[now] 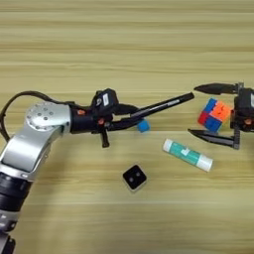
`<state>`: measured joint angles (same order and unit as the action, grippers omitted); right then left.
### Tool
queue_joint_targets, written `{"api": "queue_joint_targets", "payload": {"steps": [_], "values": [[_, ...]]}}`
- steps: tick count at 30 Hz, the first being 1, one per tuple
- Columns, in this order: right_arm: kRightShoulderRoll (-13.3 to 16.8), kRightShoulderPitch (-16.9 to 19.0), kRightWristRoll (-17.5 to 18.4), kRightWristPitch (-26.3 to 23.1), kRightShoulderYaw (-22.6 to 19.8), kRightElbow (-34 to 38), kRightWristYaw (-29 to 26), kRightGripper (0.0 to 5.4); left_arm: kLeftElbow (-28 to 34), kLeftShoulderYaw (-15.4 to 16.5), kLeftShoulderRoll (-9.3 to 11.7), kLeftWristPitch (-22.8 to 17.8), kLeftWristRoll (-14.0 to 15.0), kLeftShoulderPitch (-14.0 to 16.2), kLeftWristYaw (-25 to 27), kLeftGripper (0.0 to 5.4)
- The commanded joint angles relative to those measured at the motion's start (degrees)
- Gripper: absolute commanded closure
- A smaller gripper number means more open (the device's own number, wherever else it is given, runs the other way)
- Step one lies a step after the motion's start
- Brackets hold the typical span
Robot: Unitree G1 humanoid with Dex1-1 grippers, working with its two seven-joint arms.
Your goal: Move the objects on the table
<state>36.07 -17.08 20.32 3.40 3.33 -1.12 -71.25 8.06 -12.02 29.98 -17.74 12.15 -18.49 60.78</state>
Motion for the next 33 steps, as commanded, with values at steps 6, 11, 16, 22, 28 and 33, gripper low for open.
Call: {"api": "queue_joint_targets", "payload": {"steps": [6, 11, 16, 22, 28, 33], "values": [[1.1, -2.5, -2.1, 0.4, 2.4, -0.3, -2.2, 0.00, 3.1, -2.1, 3.1, 1.0, 1.2, 1.6, 4.3, 4.32], [0.8, -2.5, -2.4, 0.0, 3.4, 0.1, -2.5, 0.00, 3.3, -3.1, 3.3, 1.1, 0.9, 1.5, 4.7, 4.32], [0.6, -1.9, -2.3, -0.1, 4.4, 0.9, -2.7, 0.00, 3.5, -3.3, 3.2, 1.0, 0.8, 1.4, 4.6, 4.32], [0.5, -1.5, -2.1, -0.3, 5.2, 1.6, -2.9, 0.00, 3.0, -3.5, 3.1, 1.3, 0.5, 1.3, 4.4, 4.32], [0.9, -0.9, -2.1, -0.7, 5.7, 2.6, -3.2, 0.00, 2.9, -3.7, 3.2, 1.3, 0.4, 1.2, 4.2, 4.32], [1.0, -0.5, -2.5, -0.7, 6.1, 2.5, -3.6, 0.18, 2.8, -3.8, 3.1, 1.4, 0.5, 1.1, 4.0, 4.32]]}}
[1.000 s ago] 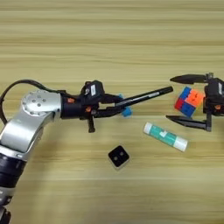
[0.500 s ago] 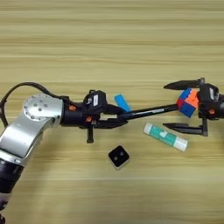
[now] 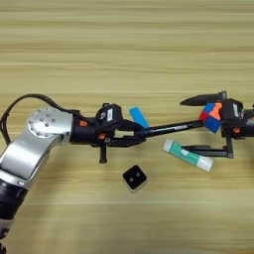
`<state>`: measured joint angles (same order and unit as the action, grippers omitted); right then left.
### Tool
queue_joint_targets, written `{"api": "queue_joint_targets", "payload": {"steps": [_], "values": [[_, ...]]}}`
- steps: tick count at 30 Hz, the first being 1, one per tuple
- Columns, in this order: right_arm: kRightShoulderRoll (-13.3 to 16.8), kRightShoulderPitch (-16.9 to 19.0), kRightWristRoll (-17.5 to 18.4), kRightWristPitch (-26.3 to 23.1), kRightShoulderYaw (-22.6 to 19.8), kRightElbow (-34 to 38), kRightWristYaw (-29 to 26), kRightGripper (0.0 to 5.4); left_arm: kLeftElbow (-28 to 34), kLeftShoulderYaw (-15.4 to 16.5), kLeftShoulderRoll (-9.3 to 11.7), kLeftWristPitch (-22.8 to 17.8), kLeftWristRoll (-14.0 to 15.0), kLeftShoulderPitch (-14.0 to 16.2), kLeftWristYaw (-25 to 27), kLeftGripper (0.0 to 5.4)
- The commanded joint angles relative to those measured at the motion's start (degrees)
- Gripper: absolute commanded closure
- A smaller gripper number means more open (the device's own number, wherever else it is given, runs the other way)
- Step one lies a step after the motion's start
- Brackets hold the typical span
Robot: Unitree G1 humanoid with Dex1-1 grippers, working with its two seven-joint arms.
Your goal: Move the objects on the table
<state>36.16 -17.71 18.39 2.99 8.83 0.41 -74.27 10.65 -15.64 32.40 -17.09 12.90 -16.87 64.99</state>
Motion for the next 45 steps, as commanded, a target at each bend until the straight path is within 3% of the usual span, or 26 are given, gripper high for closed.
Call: {"api": "queue_joint_targets", "payload": {"steps": [1, 36, 40, 45], "values": [[0.9, 0.2, -0.6, -0.3, 0.7, 1.0, -0.6, 0.25, 0.2, -0.2, 0.7, 0.7, -0.3, -0.6, -0.2, 4.32], [0.7, 1.2, -1.7, 0.1, 2.4, -0.6, -0.5, 3.81, 0.2, -0.3, 0.9, 0.9, -0.5, -0.3, -0.6, 4.34], [0.6, 1.3, -1.7, 0.1, 2.5, -0.6, -0.6, 4.41, 0.1, -0.3, 0.8, 0.9, -0.6, -0.3, -0.6, 4.34], [0.5, 1.3, -1.8, 0.3, 2.4, -0.7, -0.8, 4.52, -0.1, -0.4, 0.8, 1.1, -0.7, -0.3, -0.7, 4.34]]}}
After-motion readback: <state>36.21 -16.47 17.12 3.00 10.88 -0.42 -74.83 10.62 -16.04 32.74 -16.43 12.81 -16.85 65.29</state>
